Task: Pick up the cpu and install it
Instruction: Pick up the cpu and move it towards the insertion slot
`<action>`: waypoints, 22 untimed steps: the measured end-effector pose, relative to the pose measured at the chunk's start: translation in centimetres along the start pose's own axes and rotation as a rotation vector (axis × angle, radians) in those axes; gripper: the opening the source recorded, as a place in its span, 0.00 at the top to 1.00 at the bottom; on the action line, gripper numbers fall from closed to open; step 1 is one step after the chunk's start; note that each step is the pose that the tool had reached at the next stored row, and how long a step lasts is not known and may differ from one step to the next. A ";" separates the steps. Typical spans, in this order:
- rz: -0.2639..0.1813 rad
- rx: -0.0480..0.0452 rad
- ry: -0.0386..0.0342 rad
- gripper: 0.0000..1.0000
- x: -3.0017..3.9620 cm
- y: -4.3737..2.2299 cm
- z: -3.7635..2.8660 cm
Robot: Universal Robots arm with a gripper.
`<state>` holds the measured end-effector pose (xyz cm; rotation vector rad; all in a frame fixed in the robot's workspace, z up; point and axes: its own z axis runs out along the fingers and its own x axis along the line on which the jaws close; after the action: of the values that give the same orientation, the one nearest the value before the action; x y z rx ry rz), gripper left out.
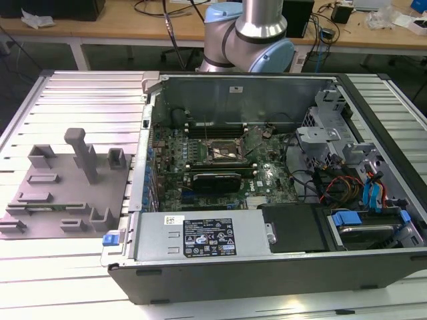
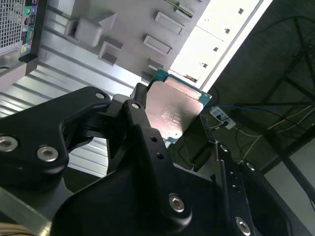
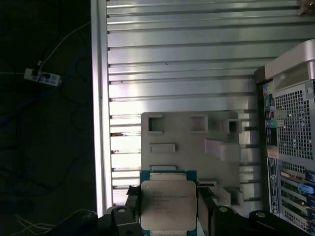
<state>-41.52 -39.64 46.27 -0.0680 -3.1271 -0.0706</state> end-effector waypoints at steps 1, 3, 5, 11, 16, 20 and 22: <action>0.000 0.0000 -0.0001 0.45 0.00 0.02 -0.28; 0.000 0.0000 -0.0003 0.45 0.01 0.04 -0.67; 0.000 0.0000 -0.0006 0.45 0.01 0.06 -0.96; 0.000 0.0000 -0.0005 0.45 -0.85 0.10 -1.03; 0.000 -0.0001 -0.0007 0.45 -3.82 0.23 -1.02; 0.000 0.0001 -0.0005 0.45 -6.39 0.34 -1.03; 0.000 0.0000 -0.0005 0.45 -8.02 0.41 -1.04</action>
<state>-33.48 -39.63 47.21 -0.0678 -3.1276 -0.0706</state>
